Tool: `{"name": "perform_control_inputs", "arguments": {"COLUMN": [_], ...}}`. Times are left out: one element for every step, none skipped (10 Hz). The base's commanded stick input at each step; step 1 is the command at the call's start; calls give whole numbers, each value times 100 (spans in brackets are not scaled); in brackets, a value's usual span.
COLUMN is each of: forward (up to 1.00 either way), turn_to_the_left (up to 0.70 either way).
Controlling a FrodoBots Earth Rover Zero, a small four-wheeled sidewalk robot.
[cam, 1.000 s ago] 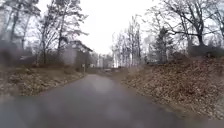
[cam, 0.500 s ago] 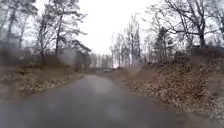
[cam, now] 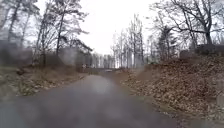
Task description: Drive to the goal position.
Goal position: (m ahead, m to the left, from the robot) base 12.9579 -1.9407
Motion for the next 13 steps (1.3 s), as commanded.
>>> {"name": "perform_control_inputs", "arguments": {"forward": [100,100,100,100,100,100,100,100,100,100,100,100,100], "turn_to_the_left": [6,3,0,0,0,0,0,0,0,0,0,0,0]}}
